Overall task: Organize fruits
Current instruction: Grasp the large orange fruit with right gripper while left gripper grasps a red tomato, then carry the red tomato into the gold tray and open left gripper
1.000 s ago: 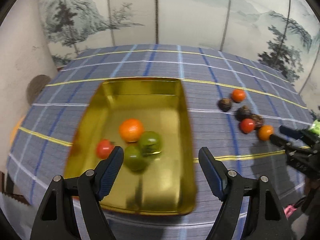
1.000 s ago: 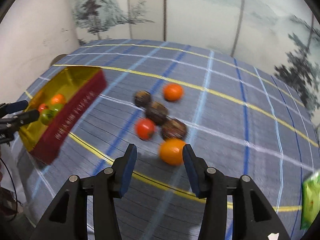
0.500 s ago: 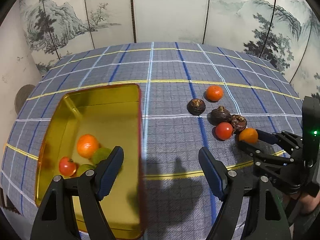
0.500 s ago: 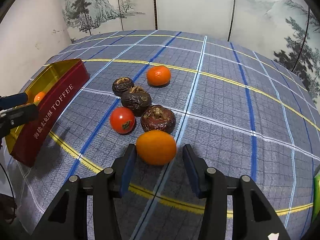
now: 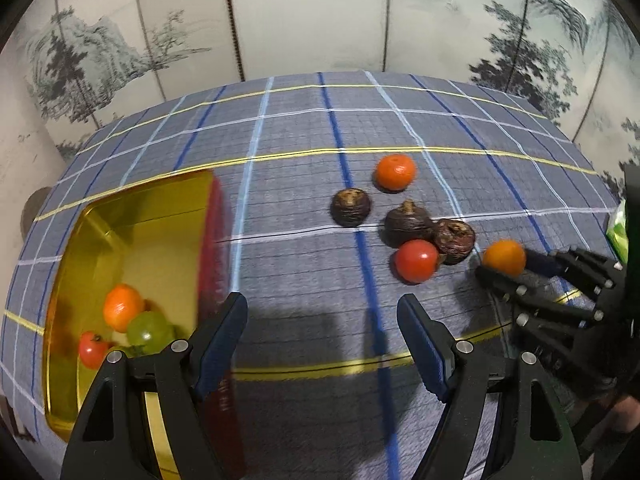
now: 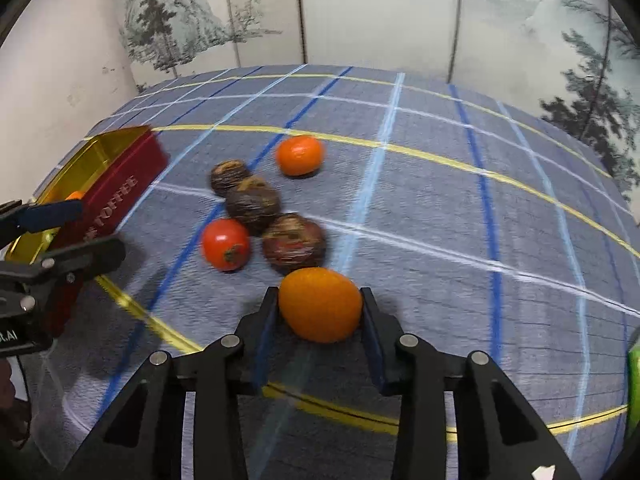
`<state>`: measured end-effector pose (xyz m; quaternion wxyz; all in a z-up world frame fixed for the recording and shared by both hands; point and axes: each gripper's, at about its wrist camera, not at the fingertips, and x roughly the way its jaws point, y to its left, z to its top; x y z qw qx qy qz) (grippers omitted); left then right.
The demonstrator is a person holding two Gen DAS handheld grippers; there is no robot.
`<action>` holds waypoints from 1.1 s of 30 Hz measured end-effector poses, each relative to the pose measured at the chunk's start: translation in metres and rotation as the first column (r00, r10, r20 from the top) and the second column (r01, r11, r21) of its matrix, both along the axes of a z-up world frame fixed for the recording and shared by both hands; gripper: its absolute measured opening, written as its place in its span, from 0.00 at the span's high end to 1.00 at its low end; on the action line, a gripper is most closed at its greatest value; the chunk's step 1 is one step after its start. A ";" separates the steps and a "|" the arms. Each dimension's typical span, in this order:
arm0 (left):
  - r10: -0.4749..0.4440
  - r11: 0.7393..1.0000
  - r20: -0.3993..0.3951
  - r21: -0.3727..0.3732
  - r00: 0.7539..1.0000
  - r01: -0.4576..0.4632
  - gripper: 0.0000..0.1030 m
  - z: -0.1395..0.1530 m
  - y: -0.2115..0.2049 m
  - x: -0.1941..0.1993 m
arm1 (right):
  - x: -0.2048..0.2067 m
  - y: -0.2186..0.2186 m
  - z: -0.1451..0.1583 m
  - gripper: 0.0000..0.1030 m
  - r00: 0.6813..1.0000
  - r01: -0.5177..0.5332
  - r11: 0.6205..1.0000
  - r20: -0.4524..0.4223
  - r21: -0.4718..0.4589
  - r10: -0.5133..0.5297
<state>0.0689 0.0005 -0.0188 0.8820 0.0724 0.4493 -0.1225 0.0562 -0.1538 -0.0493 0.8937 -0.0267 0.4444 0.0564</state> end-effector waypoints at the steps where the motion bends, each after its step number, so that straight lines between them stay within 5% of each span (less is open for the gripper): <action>1: -0.008 1.000 0.000 0.001 1.000 0.008 0.25 -0.002 -0.004 0.001 | 0.000 -0.005 0.001 0.66 1.000 0.016 1.000 0.004 -0.006 -0.016; 10: -0.058 0.998 -0.022 -0.011 0.998 0.058 0.25 -0.020 -0.035 0.016 | 0.010 -0.070 0.001 0.66 0.982 0.187 0.981 0.037 -0.045 -0.186; 19: -0.073 0.997 -0.052 -0.027 0.996 0.072 0.26 -0.033 -0.051 0.033 | 0.010 -0.083 -0.003 0.66 0.978 0.208 0.977 0.029 -0.038 -0.207; 28: -0.082 0.995 -0.063 -0.061 0.995 0.078 0.48 -0.039 -0.057 0.042 | 0.011 -0.084 -0.004 0.65 0.978 0.207 0.978 0.025 -0.035 -0.206; 33: -0.097 0.991 -0.070 -0.103 0.993 0.089 0.68 -0.035 -0.057 0.038 | 0.011 -0.084 -0.005 0.64 0.978 0.208 0.978 0.024 -0.034 -0.207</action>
